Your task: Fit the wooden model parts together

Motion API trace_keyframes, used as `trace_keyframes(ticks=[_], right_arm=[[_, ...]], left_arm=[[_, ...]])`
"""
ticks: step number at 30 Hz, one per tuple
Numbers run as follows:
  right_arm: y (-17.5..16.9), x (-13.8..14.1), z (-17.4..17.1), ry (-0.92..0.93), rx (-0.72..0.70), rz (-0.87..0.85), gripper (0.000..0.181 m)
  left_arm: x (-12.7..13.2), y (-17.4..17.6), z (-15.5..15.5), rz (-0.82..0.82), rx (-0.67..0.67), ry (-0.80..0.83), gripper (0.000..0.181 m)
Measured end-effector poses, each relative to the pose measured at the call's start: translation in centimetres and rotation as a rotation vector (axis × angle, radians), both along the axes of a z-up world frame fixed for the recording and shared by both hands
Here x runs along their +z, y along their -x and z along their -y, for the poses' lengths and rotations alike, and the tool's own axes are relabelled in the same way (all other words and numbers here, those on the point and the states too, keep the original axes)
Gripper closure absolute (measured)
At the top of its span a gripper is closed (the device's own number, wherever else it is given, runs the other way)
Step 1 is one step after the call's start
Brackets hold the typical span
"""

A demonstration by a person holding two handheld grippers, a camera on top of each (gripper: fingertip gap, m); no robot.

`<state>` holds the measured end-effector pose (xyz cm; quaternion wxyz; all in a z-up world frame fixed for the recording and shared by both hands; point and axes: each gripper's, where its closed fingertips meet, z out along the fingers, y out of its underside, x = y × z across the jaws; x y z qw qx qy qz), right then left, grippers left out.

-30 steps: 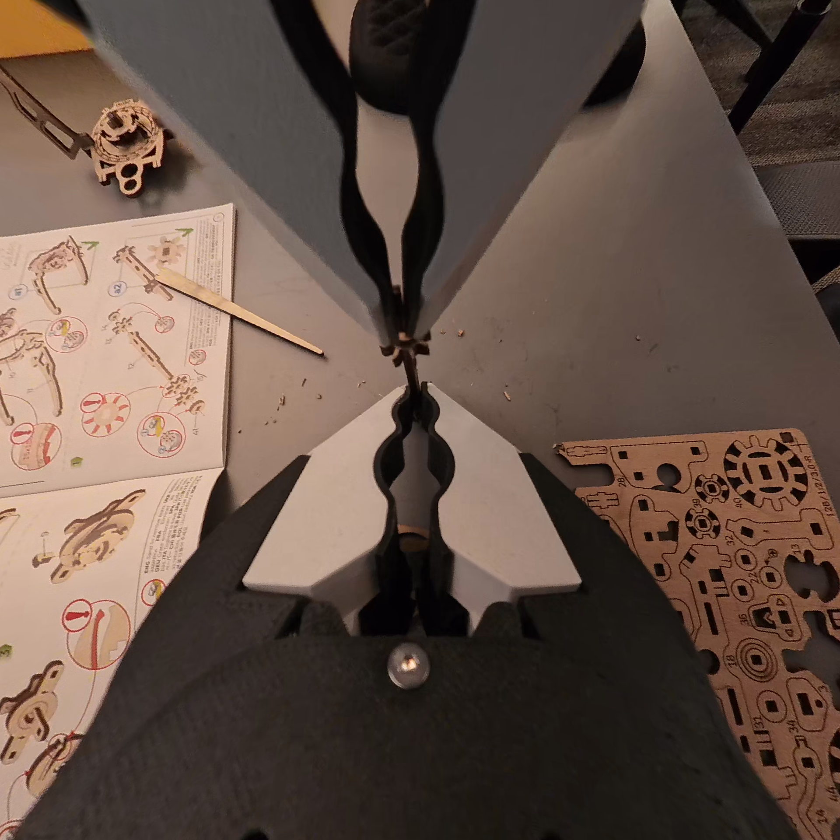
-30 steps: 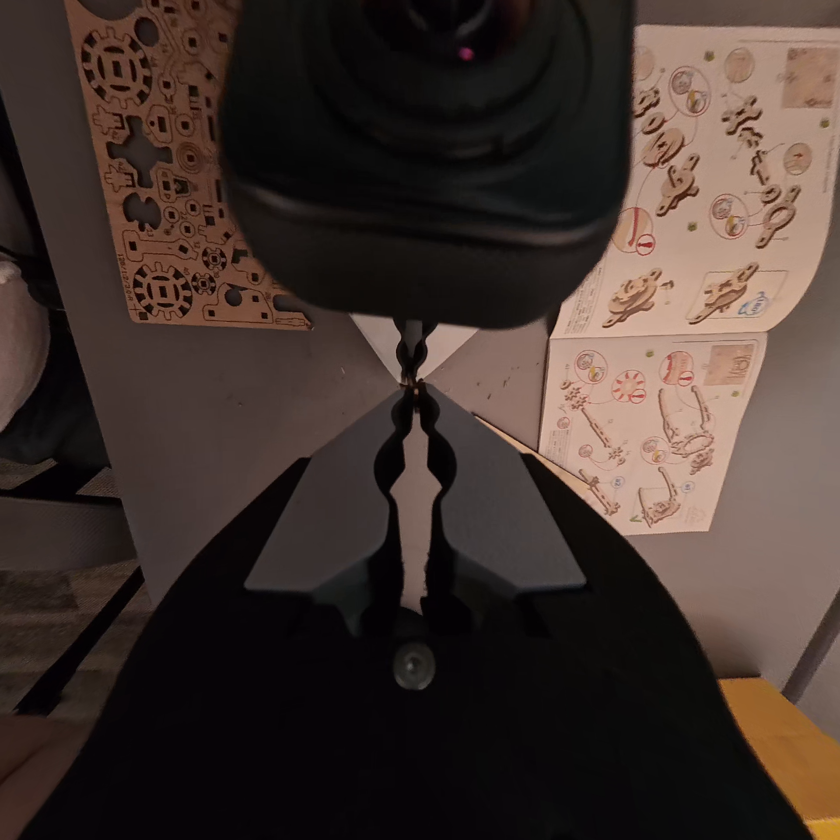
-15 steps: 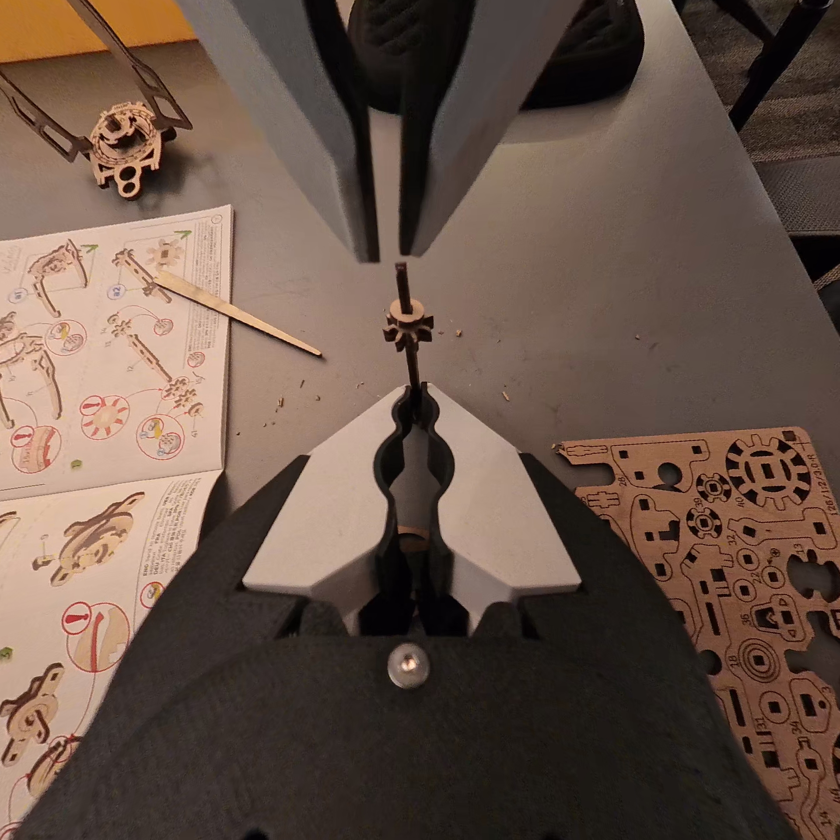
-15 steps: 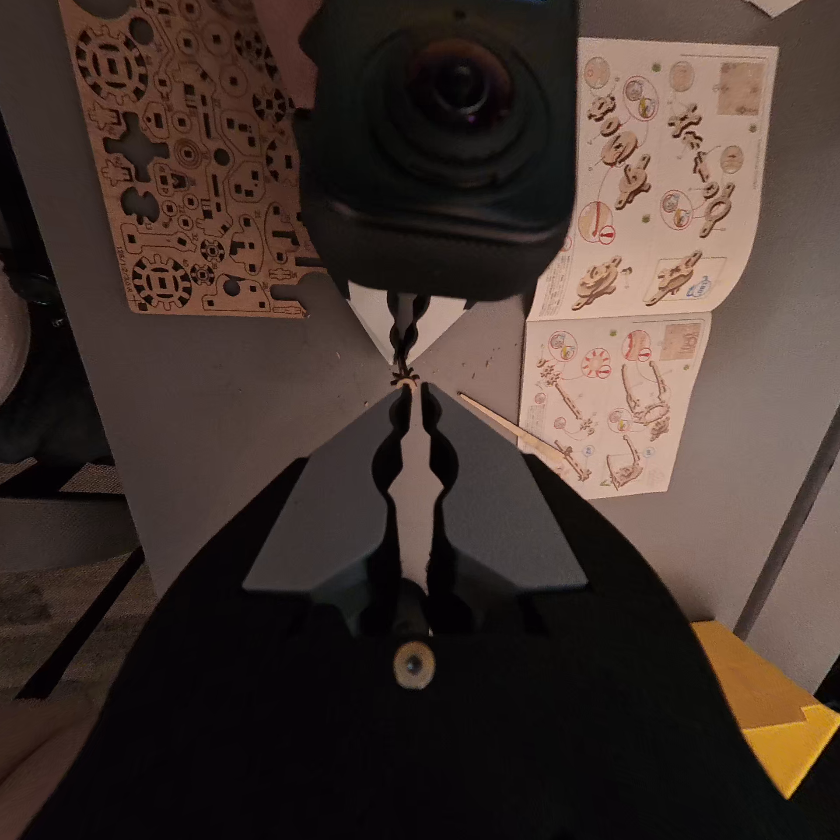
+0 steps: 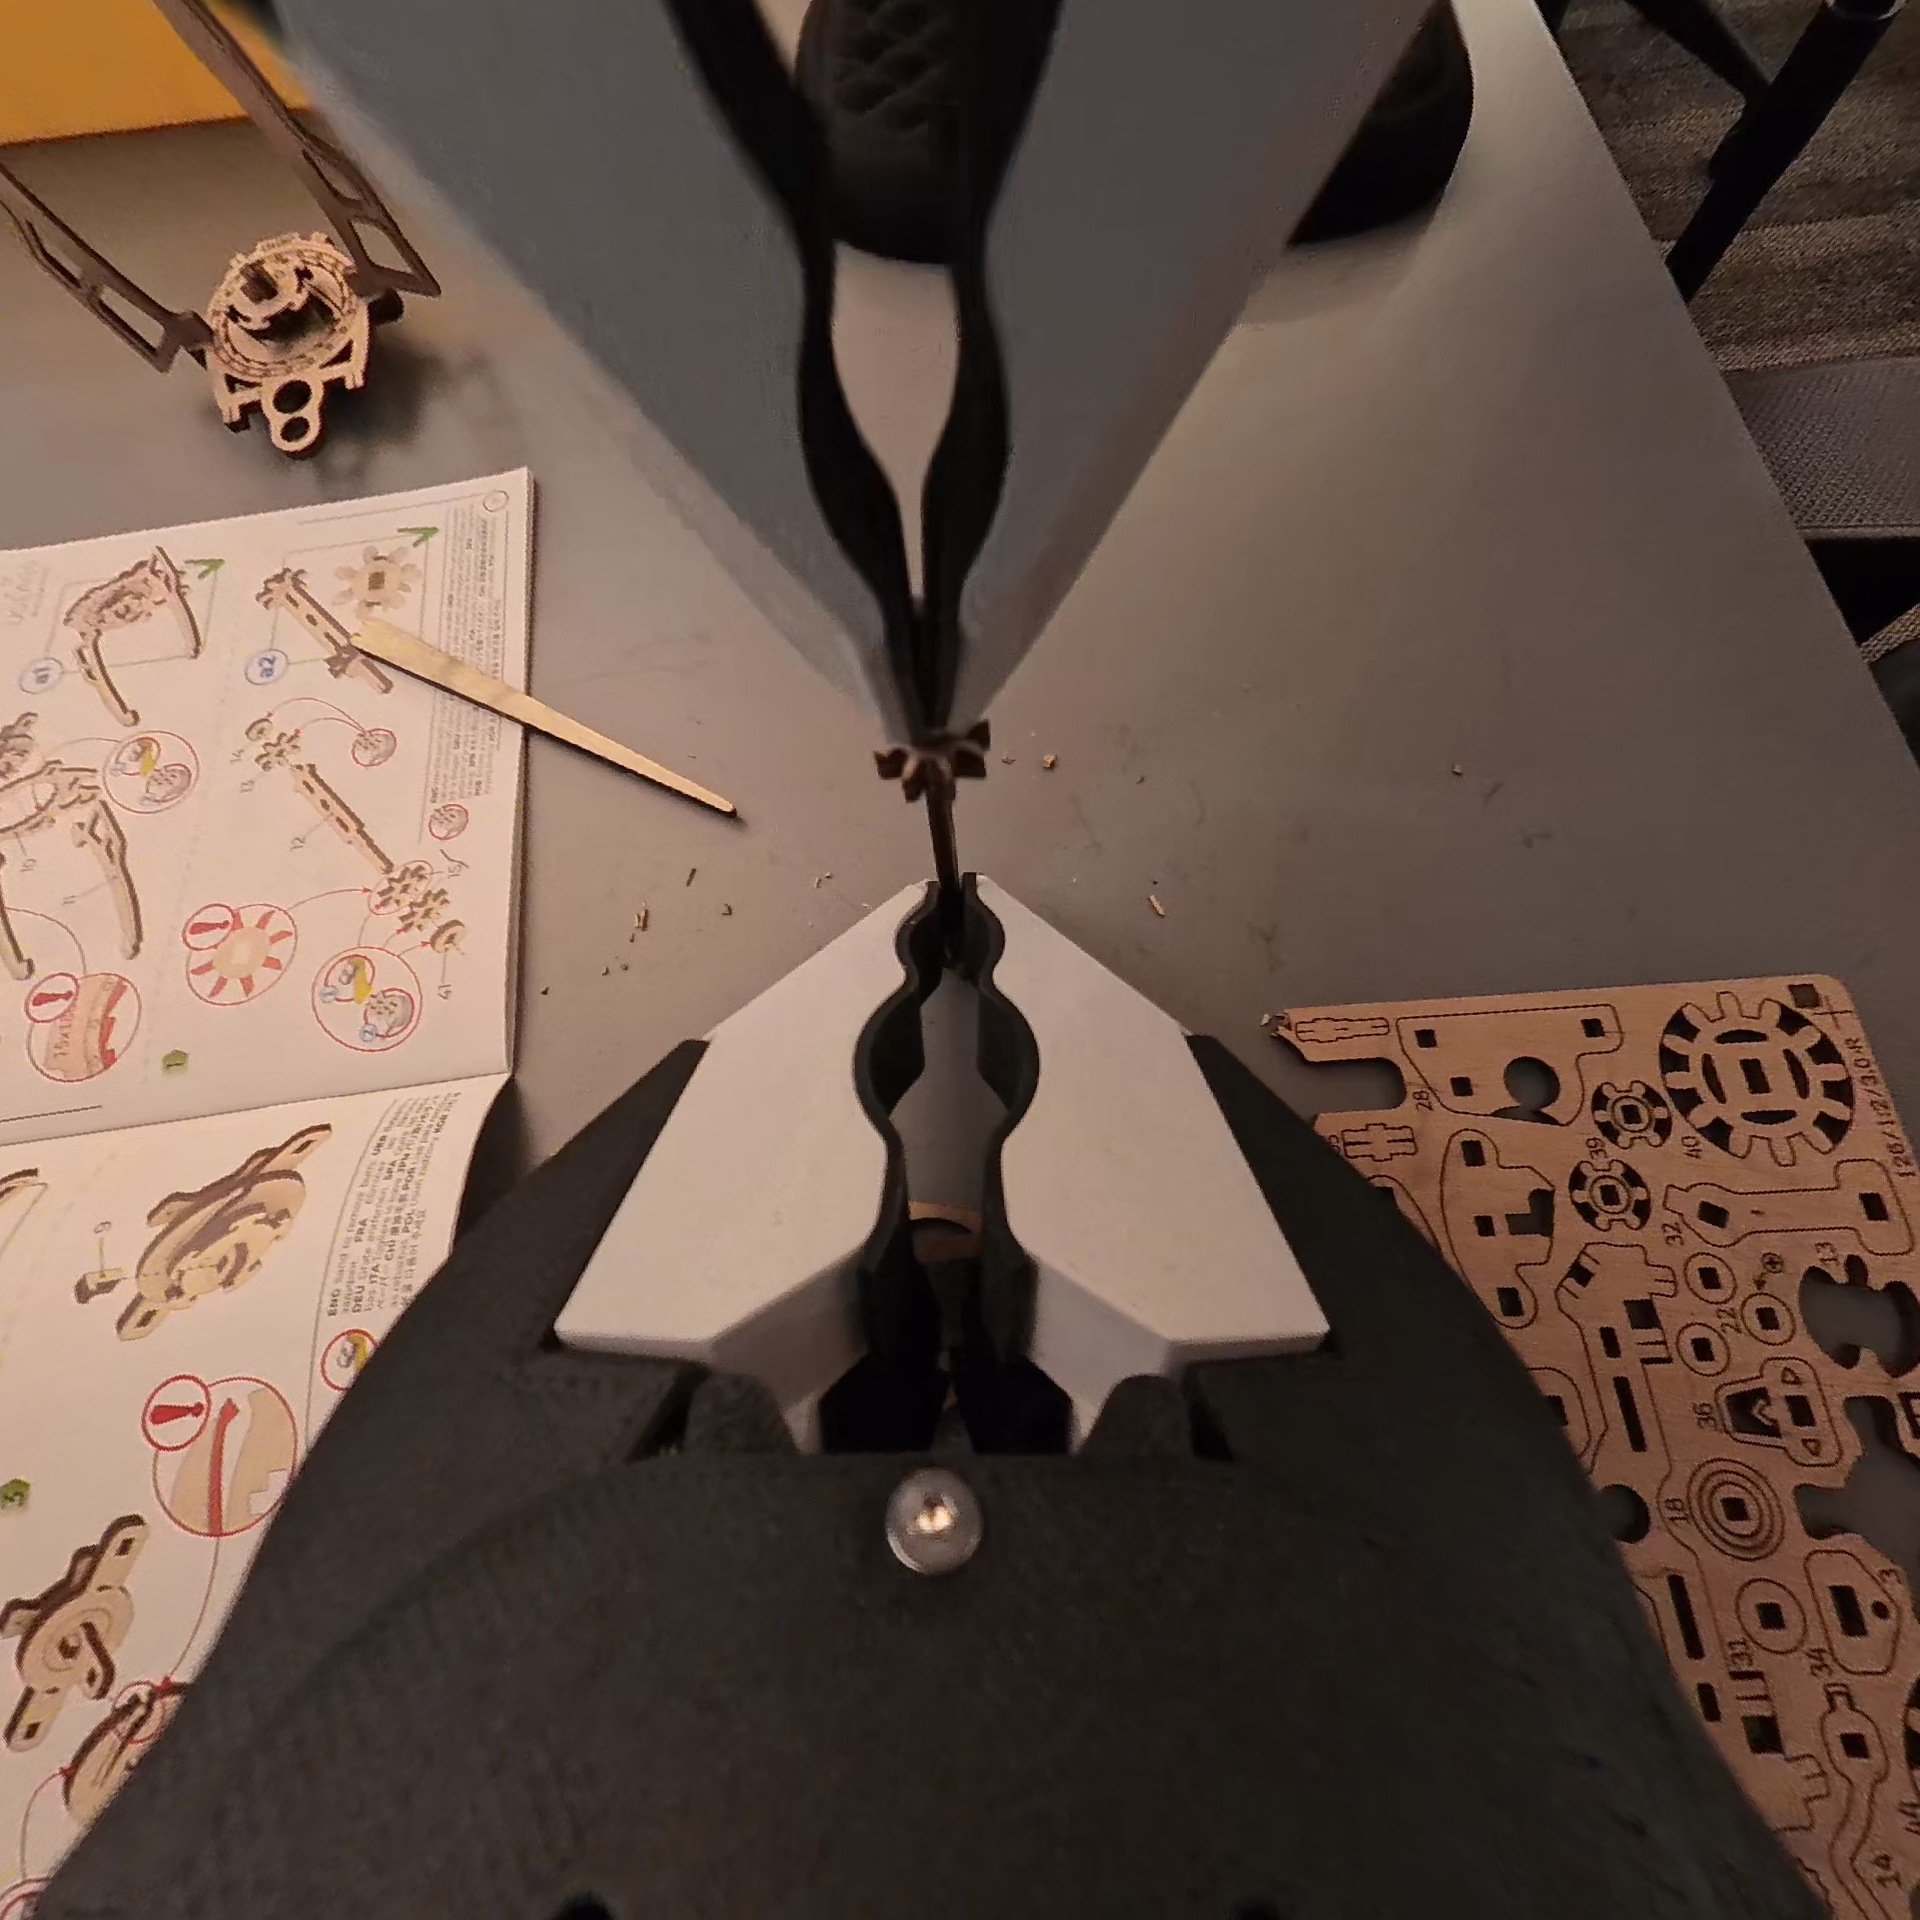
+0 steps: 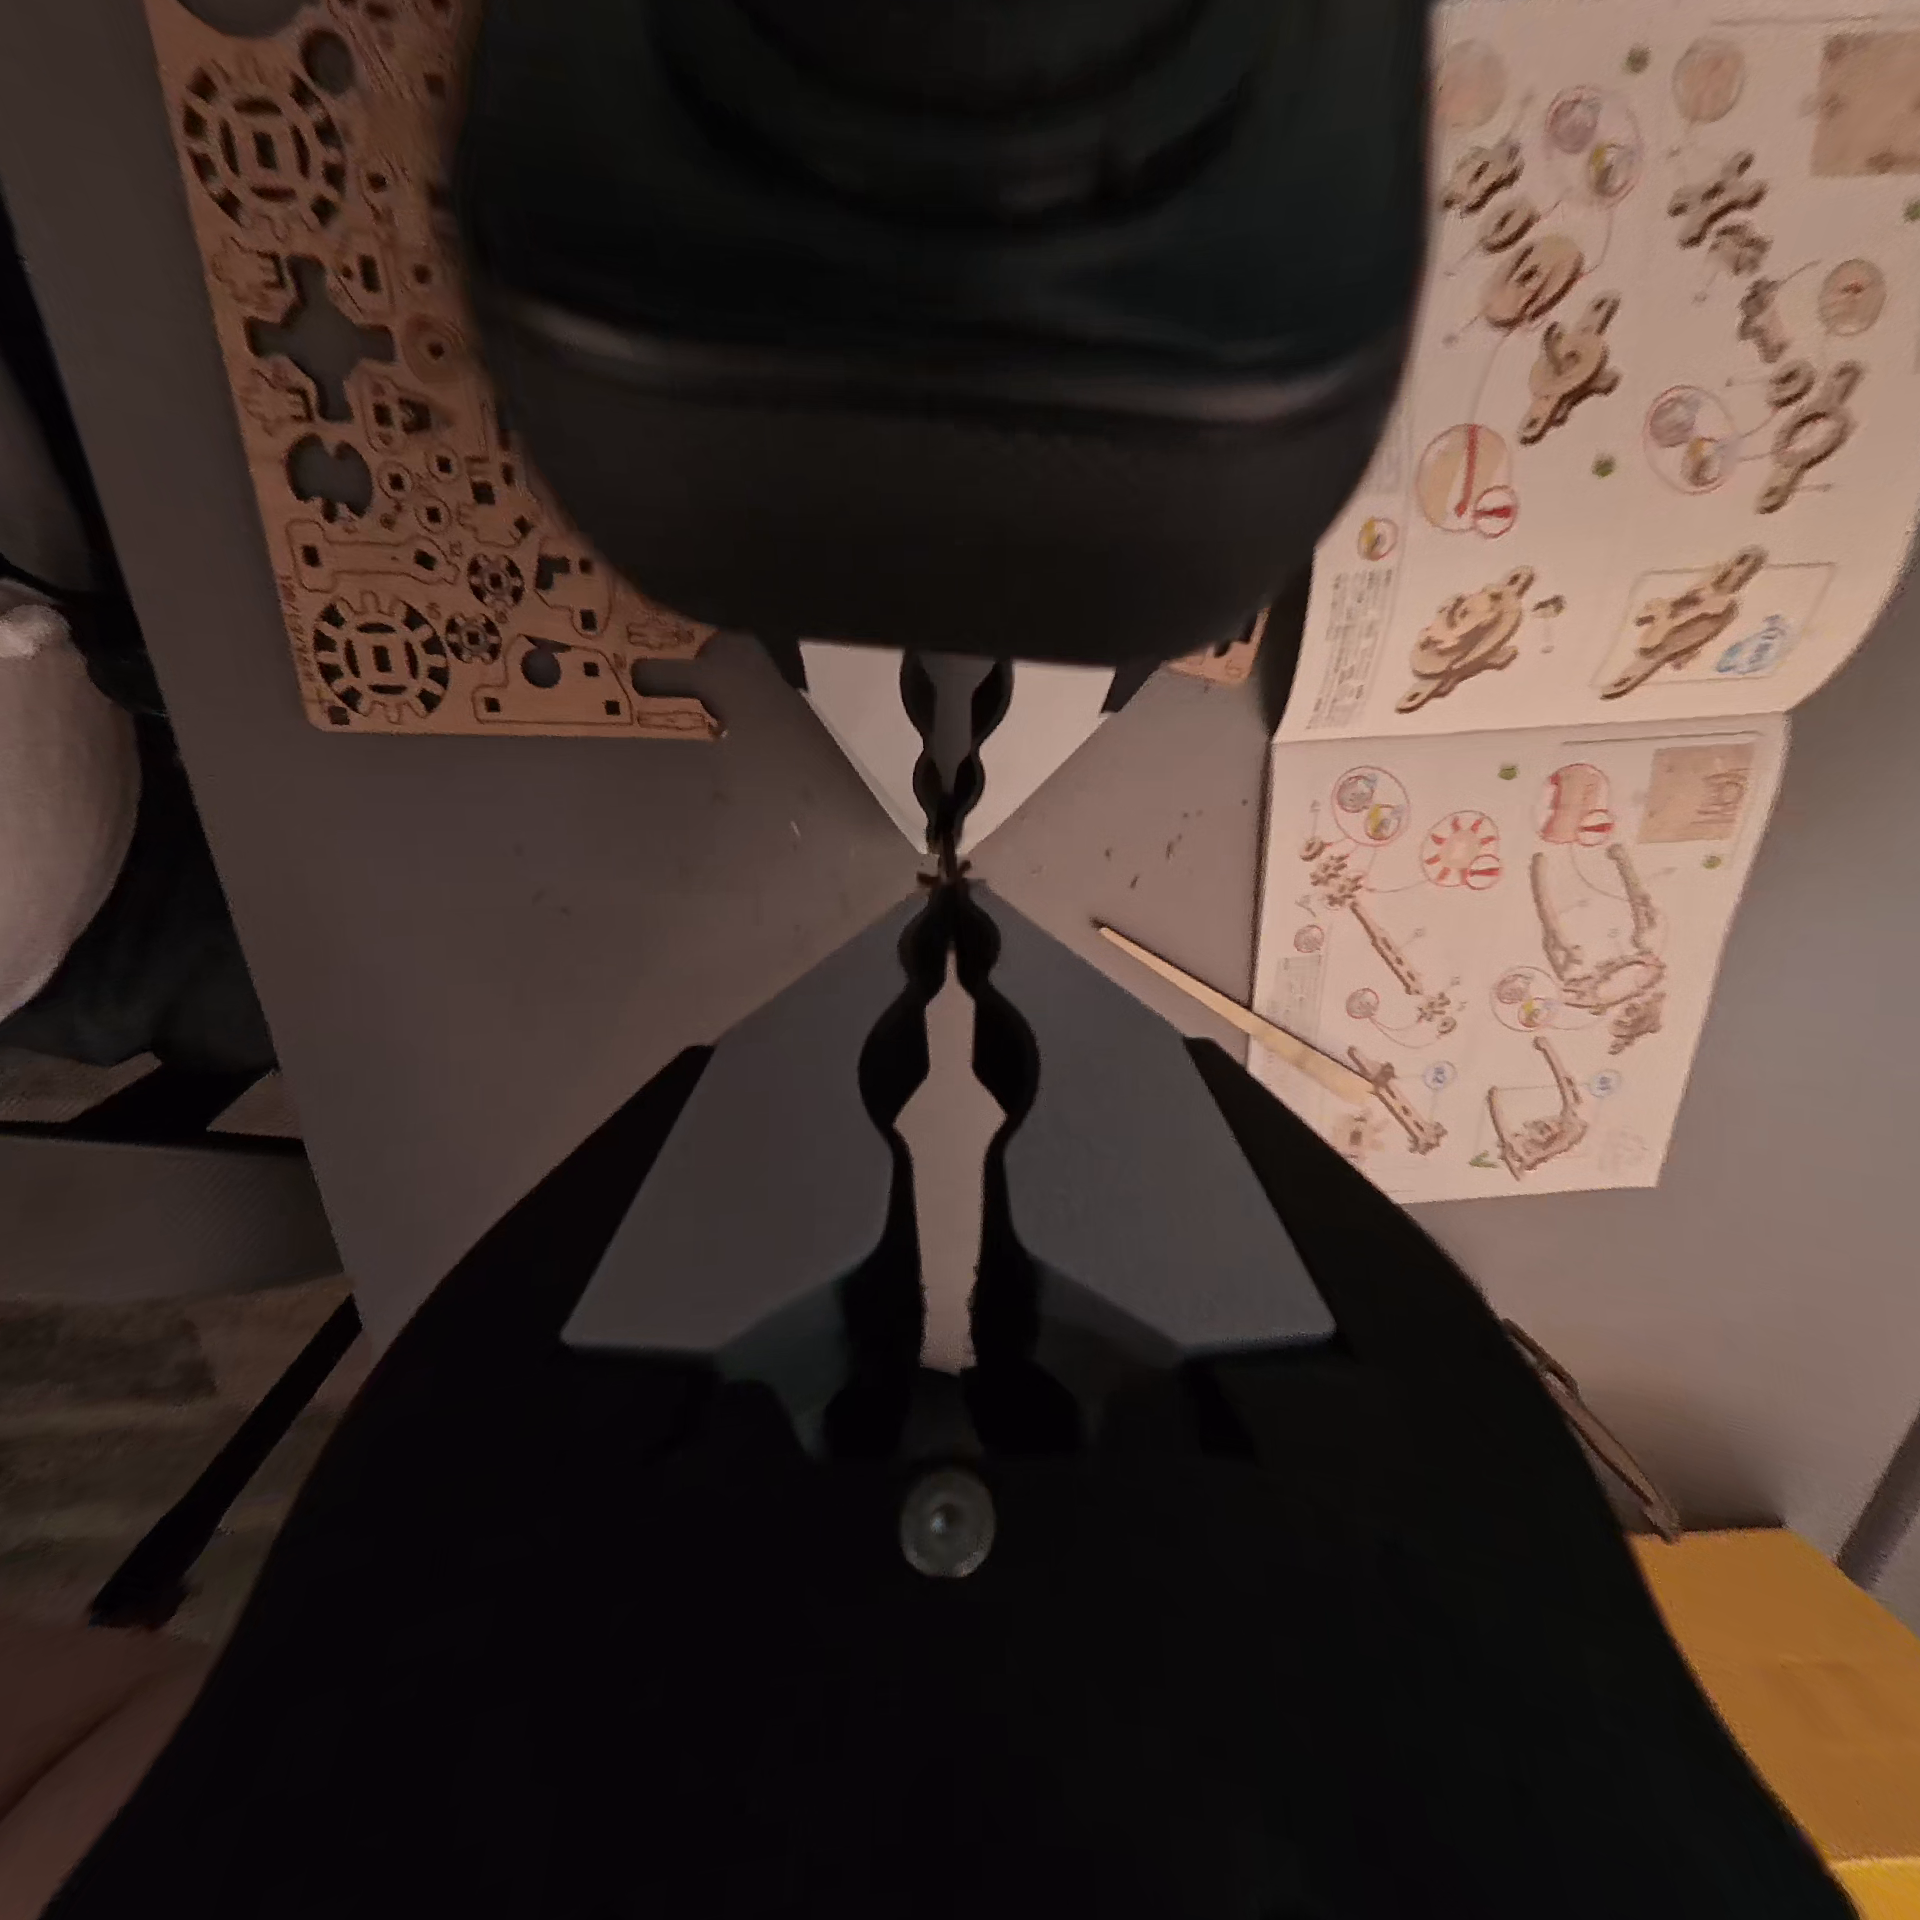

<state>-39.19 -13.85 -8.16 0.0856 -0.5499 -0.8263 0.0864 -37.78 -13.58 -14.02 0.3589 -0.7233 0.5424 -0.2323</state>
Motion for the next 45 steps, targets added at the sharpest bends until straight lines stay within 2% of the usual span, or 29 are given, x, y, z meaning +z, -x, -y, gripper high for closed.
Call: trace_keyframes(ticks=[8,13,20,24,27,31,35,38,42,45], right_arm=[[-0.2,0.8,-0.1,-0.036,0.005,0.001,0.180],[-0.3,-0.5,-0.1,-0.010,-0.001,0.038,0.178],[0.0,1.3,-0.3,-0.041,-0.010,-0.012,0.175],[-0.8,-0.6,-0.1,0.015,-0.025,0.076,0.174],[-0.5,0.4,-0.4,-0.010,-0.025,0.024,0.176],[-0.4,-0.4,-0.1,-0.008,-0.014,0.044,0.178],[0.0,0.7,0.1,-0.013,-0.001,-0.005,0.181],[-0.4,-0.5,-0.3,-0.020,-0.020,0.046,0.181],[0.1,0.8,-0.2,-0.039,0.001,-0.031,0.181],[-0.9,-0.8,-0.5,-0.048,-0.013,0.073,0.180]], left_arm=[[0.0,0.0,0.0,-0.002,-0.001,-0.004,0.181],[0.0,0.0,0.0,-0.003,-0.001,-0.006,0.181],[0.0,0.0,0.0,-0.003,0.000,-0.005,0.181],[0.0,0.0,0.0,-0.003,-0.002,-0.007,0.181],[0.0,0.0,0.0,-0.003,0.000,-0.005,0.181],[0.0,0.0,0.0,-0.002,0.002,-0.005,0.181],[0.0,0.0,0.0,-0.004,0.000,-0.009,0.181],[0.0,0.0,0.0,-0.005,0.000,-0.007,0.181],[0.0,0.0,0.0,-0.005,0.001,-0.009,0.181],[-0.1,0.1,0.0,-0.008,0.003,-0.008,0.181]])
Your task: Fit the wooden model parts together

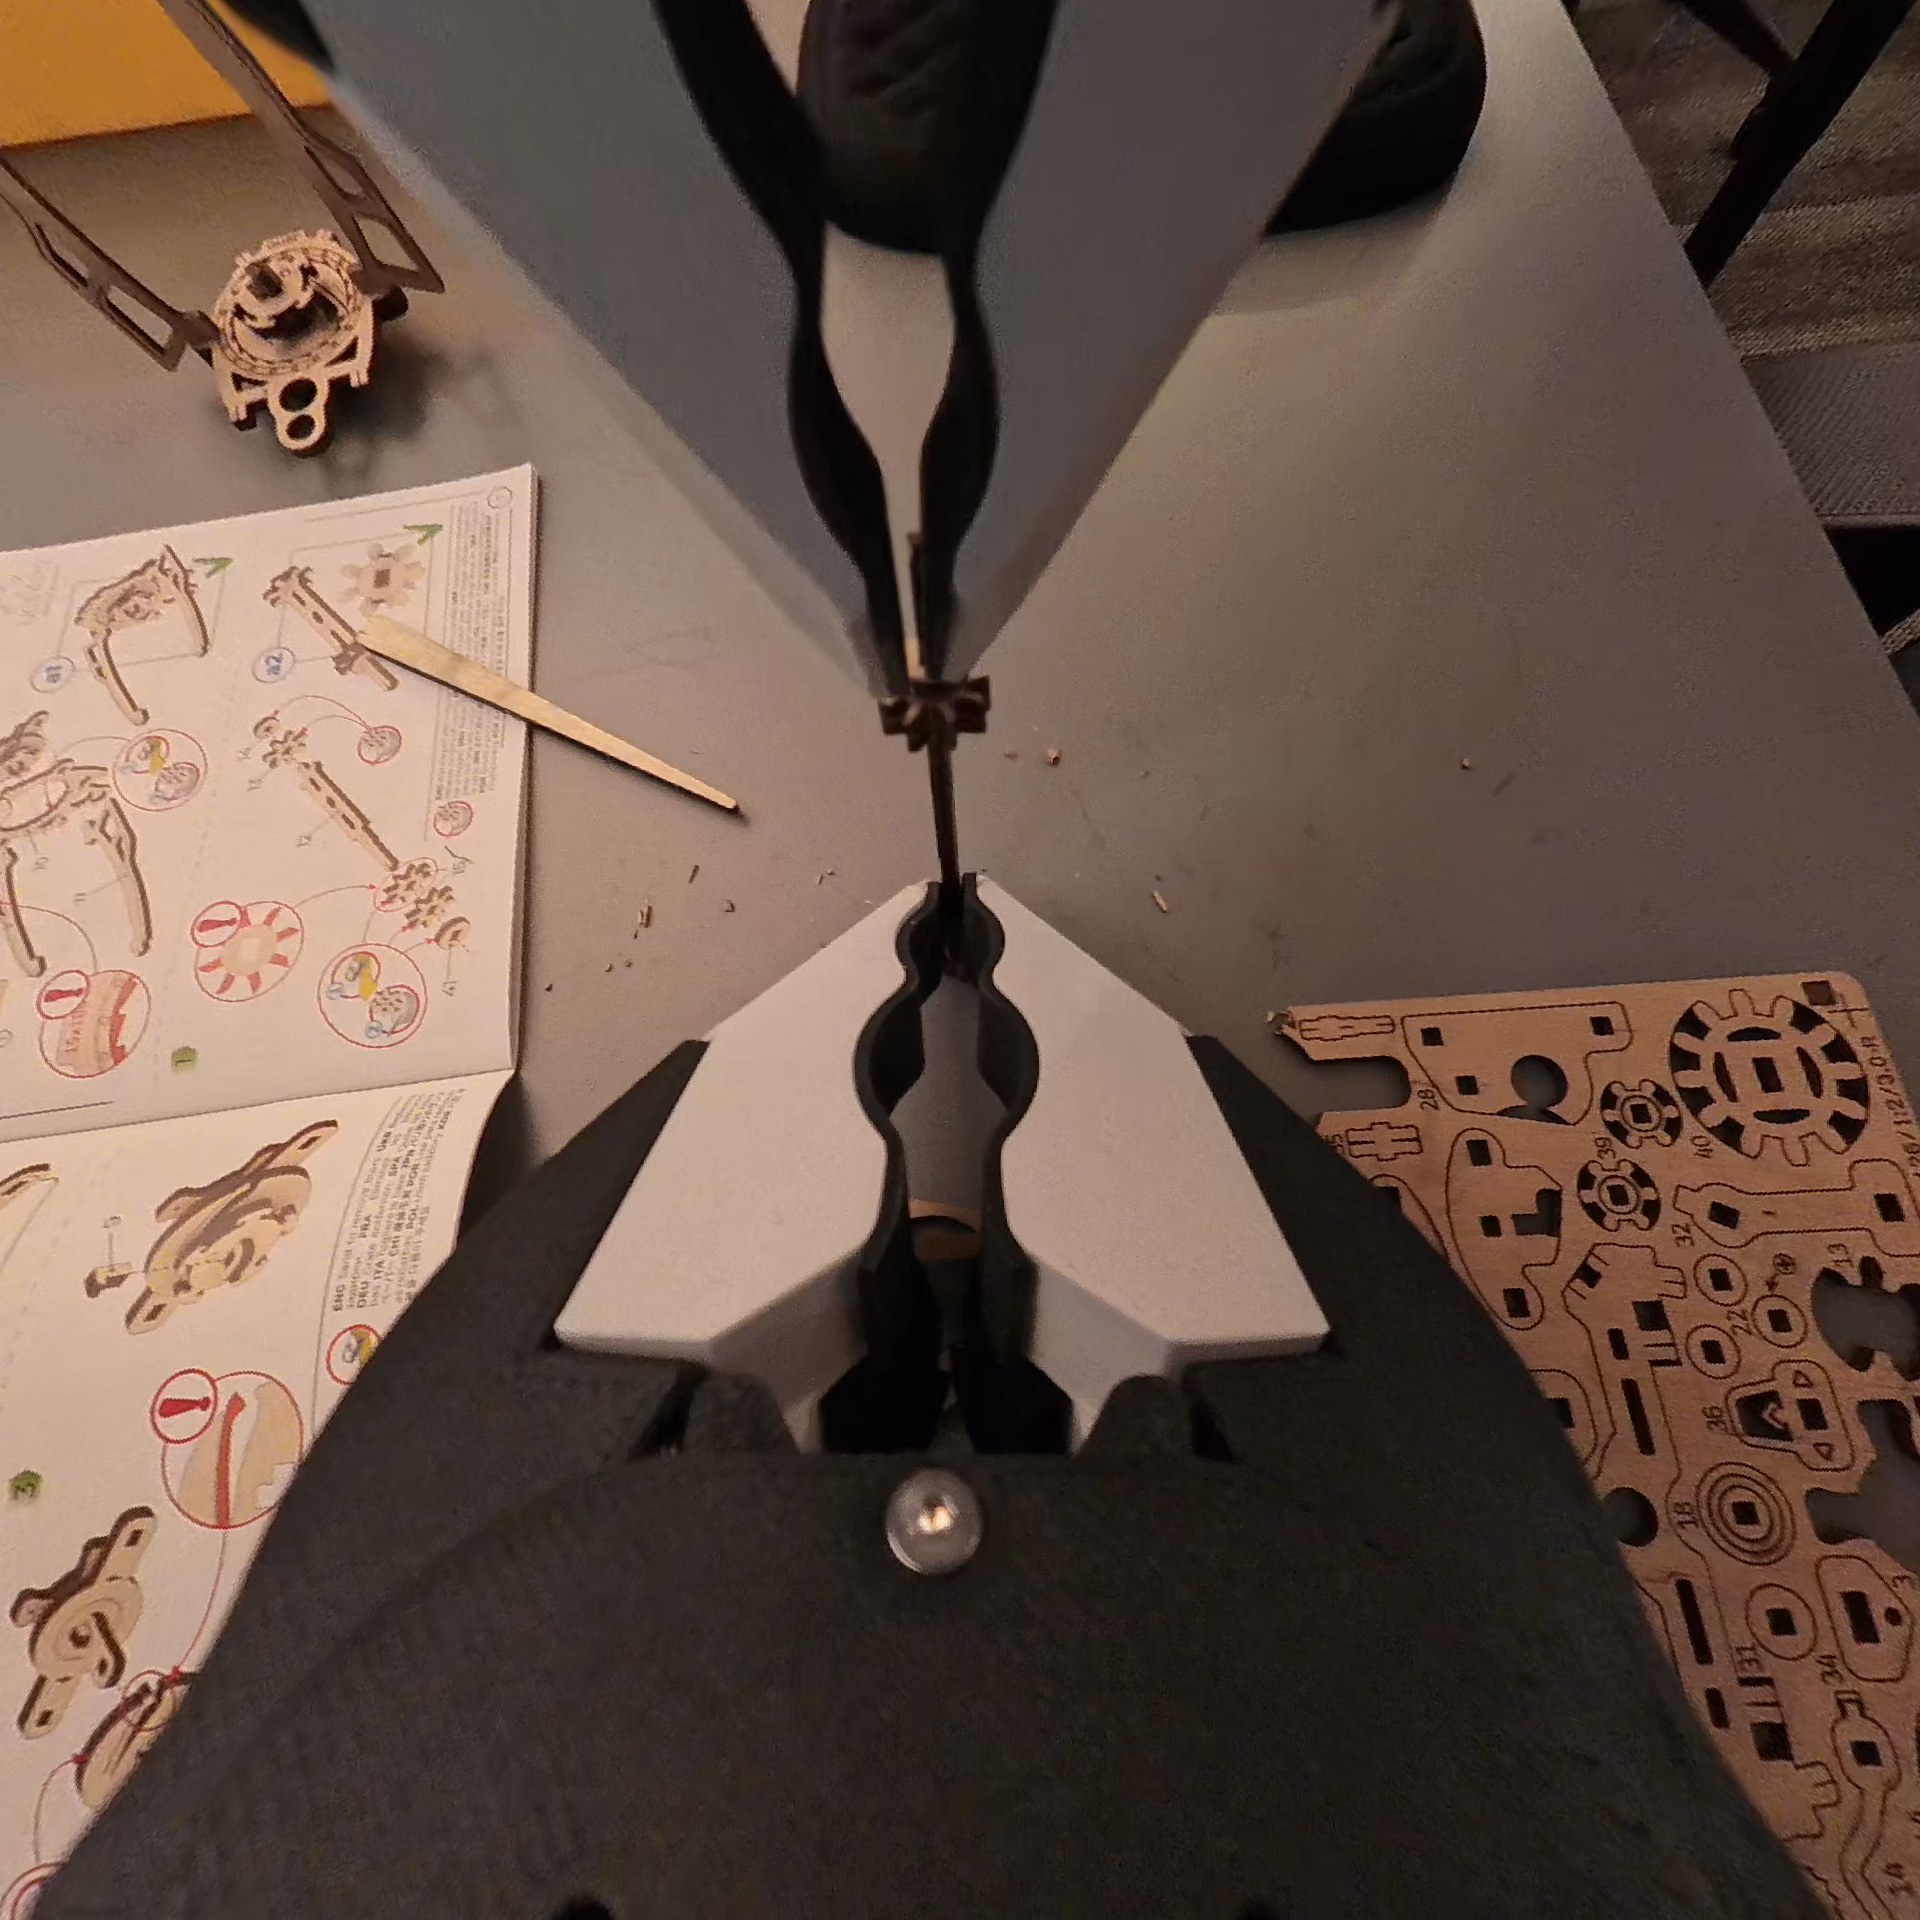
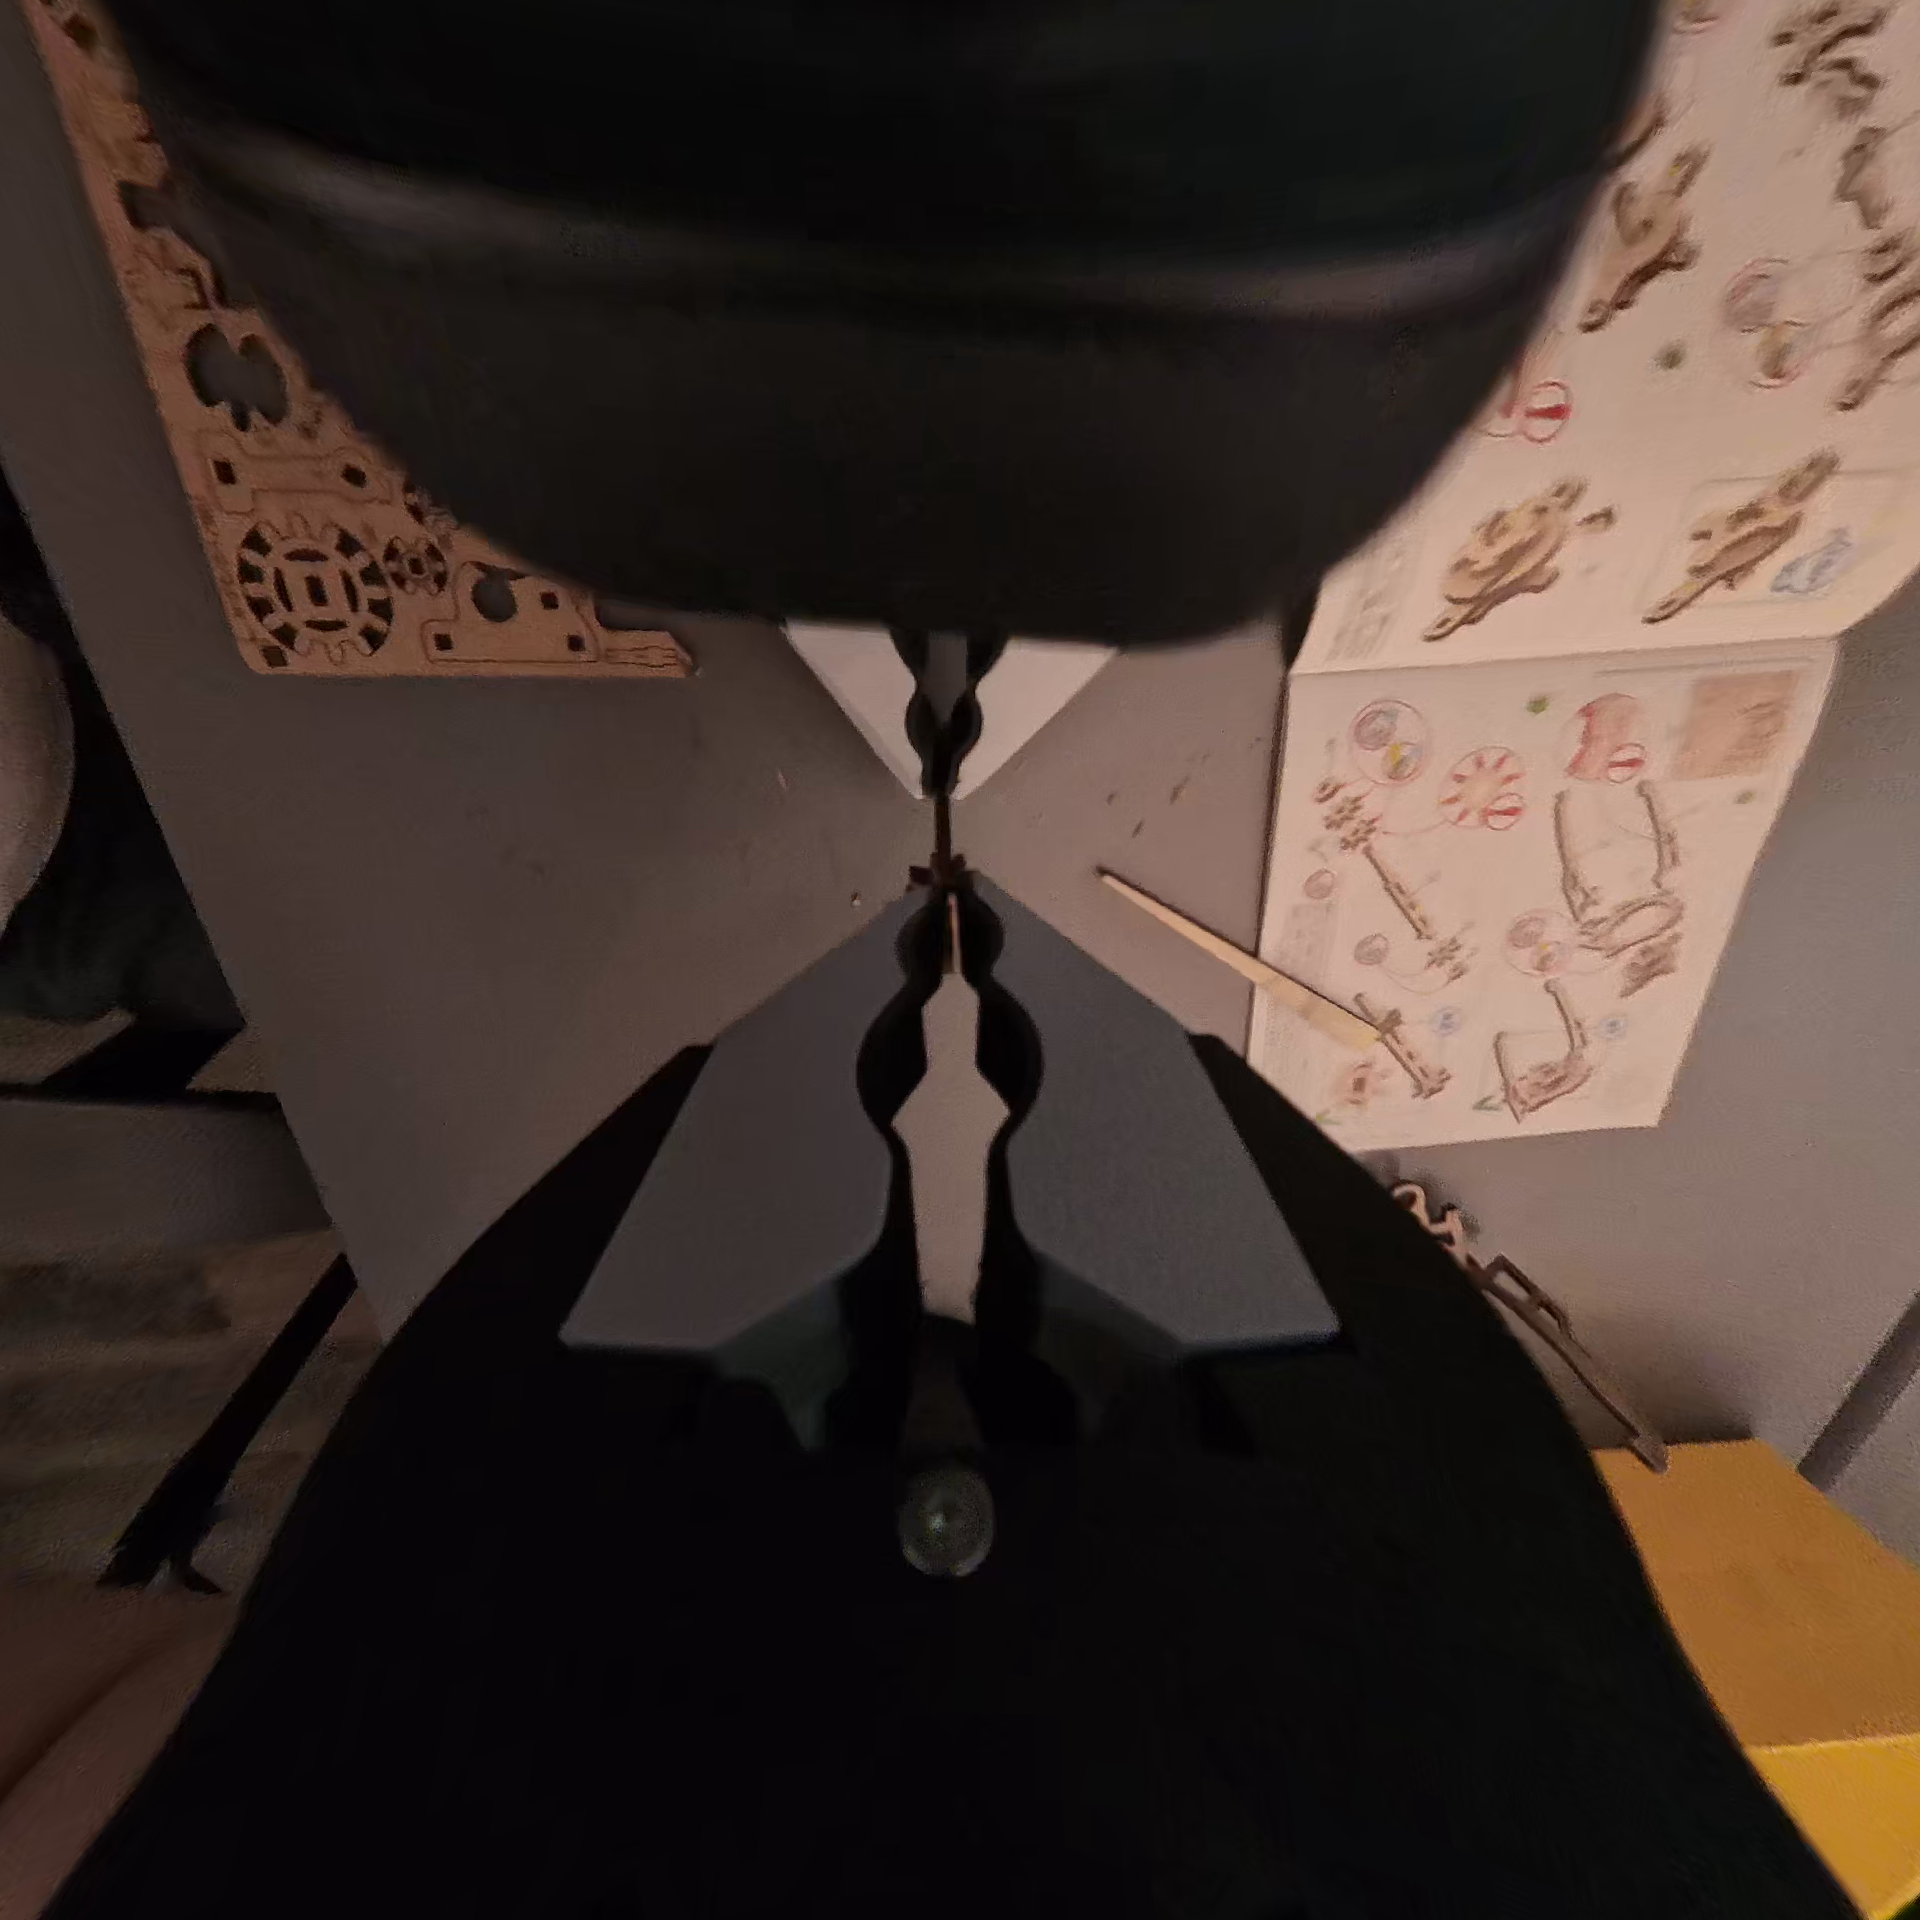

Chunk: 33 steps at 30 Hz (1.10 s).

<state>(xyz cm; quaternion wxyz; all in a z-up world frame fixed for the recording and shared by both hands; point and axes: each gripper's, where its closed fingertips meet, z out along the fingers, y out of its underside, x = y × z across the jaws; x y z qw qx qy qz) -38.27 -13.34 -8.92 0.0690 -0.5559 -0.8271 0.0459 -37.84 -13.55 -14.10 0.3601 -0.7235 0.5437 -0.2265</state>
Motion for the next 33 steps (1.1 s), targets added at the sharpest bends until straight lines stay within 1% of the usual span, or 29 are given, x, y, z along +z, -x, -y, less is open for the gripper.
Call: trace_keyframes(ticks=[4,7,11,12,14,17,18,19,20,21,22,23,24,26,29,33], right_arm=[[0.5,1.8,0.0,-0.008,0.002,-0.085,0.180],[-0.1,1.4,-0.2,-0.009,-0.003,-0.057,0.174],[-0.3,0.9,-0.2,0.020,-0.022,-0.066,0.171],[-0.3,0.7,-0.3,0.026,-0.027,-0.066,0.171],[-0.3,0.3,0.0,0.058,-0.027,-0.068,0.179],[-0.2,0.4,-0.2,0.083,-0.032,-0.082,0.179],[-0.1,0.4,-0.3,0.090,-0.040,-0.087,0.179],[0.0,0.5,-0.4,0.101,-0.044,-0.090,0.180],[0.1,0.5,-0.4,0.109,-0.045,-0.085,0.180],[0.1,0.4,-0.4,0.111,-0.041,-0.075,0.180],[0.1,0.4,-0.2,0.111,-0.032,-0.061,0.179],[0.3,0.4,-0.2,0.102,-0.022,-0.061,0.180],[0.5,0.4,-0.2,0.087,-0.012,-0.063,0.179],[0.9,0.5,0.0,0.087,0.000,-0.062,0.179],[1.5,0.6,0.3,0.068,0.028,-0.069,0.179],[2.5,0.5,0.0,0.083,0.009,-0.168,0.177]], left_arm=[[0.0,0.0,0.0,0.001,0.001,0.001,0.181],[0.0,0.0,0.0,0.001,0.001,0.002,0.181],[0.0,0.0,-0.1,0.002,0.003,0.002,0.181],[0.0,0.0,-0.1,0.002,0.004,0.002,0.181],[0.0,0.1,0.0,0.002,0.004,0.002,0.181],[0.2,0.1,-0.2,0.008,0.017,-0.012,0.180],[0.5,0.0,-0.4,0.028,0.028,-0.025,0.179],[1.3,-0.2,-0.5,0.074,0.037,-0.033,0.170],[2.3,-0.6,-0.5,0.135,0.044,-0.028,0.166],[3.1,-0.9,-0.4,0.191,0.043,-0.012,0.167],[3.3,-0.9,-0.4,0.208,0.049,0.005,0.173],[2.9,-0.7,-0.4,0.198,0.043,0.017,0.174],[2.5,-0.6,-0.4,0.180,0.047,0.029,0.181],[2.0,-0.4,-0.4,0.145,0.044,0.035,0.181],[2.0,-0.4,-0.5,0.133,0.042,0.000,0.181],[2.1,-0.2,-0.7,0.147,0.053,0.023,0.181]])
